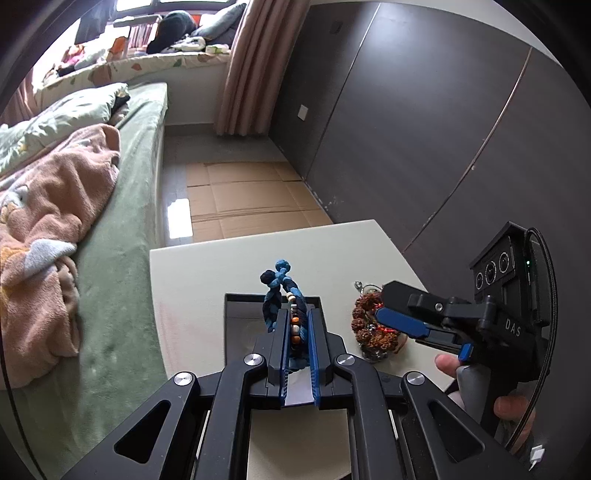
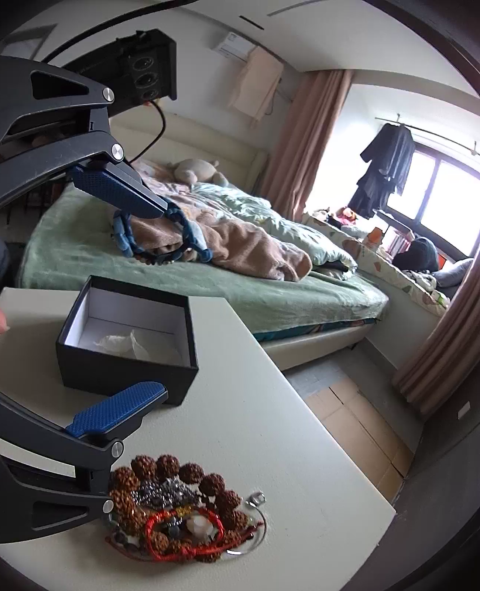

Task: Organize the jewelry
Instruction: 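Carry the blue bracelet over the black box with the left tool while the right tool sets the bag aside, then open the left tool to drop the blue bracelet into the box, then grasp the red string bracelet with the right tool while the left tool grasps the rudraksha bracelet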

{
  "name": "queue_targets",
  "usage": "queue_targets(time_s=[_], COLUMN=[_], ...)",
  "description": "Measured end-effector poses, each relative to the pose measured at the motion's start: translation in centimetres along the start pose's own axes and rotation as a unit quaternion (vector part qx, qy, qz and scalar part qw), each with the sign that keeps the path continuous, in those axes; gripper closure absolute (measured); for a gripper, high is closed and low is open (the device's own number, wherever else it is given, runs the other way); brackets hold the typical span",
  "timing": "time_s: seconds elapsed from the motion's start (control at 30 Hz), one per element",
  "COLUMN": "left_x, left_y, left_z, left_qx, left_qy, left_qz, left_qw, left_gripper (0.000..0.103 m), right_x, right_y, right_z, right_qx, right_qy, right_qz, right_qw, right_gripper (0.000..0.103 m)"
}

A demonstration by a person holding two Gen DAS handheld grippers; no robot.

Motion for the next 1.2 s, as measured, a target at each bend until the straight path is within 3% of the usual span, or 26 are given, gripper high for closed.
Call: queue_targets(time_s=[0.13,0.2,0.23,0.4,0.73,0.9,1.1,1.17,1.2], left_x=[0.9,2.1,2.7,2.6,0.6,-0.2,-1.3,-1.6,-1.6], left_y=[1.9,3.7,4.2,3.5,2.8,3.6,4.6,4.9,5.1], left_z=[0.2,-1.0,-1.8,-2.6,0.5,2.6,5.4,6.3,6.6], left_qx=[0.005,-0.021,-0.031,-0.048,-0.035,-0.02,-0.01,-0.005,-0.004], left_qy=[-0.008,-0.025,-0.041,-0.047,-0.016,0.003,0.04,0.051,0.057], left_qz=[-0.034,-0.085,-0.1,-0.083,-0.061,-0.057,-0.049,-0.048,-0.05], left_qw=[0.9994,0.9959,0.9937,0.9943,0.9974,0.9982,0.9979,0.9975,0.9971], left_gripper=[0.092,0.066,0.06,0.031,0.03,0.03,0.03,0.033,0.037], right_x=[-1.0,-1.2,-1.4,-2.0,-3.1,-3.4,-3.5,-3.4,-3.3], right_y=[-2.0,-2.7,-3.1,-5.0,-8.9,-10.6,-11.1,-10.8,-10.6], right_z=[1.3,2.0,2.3,2.8,4.4,5.7,7.5,8.2,8.7], right_qx=[0.016,0.017,0.018,0.018,0.05,0.063,0.125,0.137,0.141], right_qy=[0.007,0.019,0.023,0.028,0.034,0.045,0.046,0.05,0.051], right_qz=[0.023,0.027,0.03,0.046,0.08,0.089,0.086,0.076,0.071], right_qw=[1.0,0.999,0.999,0.998,0.995,0.993,0.987,0.986,0.986], right_gripper=[0.012,0.012,0.012,0.012,0.012,0.007,0.007,0.011,0.019])
Point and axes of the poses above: each gripper's, at about its wrist camera, not at the fingertips, and y roughly the way its jaws point, z to its right, x to its underside, the point moved 8 cm from there along y, roughly the way its jaws point, and after that the axes turned 9 degrees about y, right-handed, at the moved point
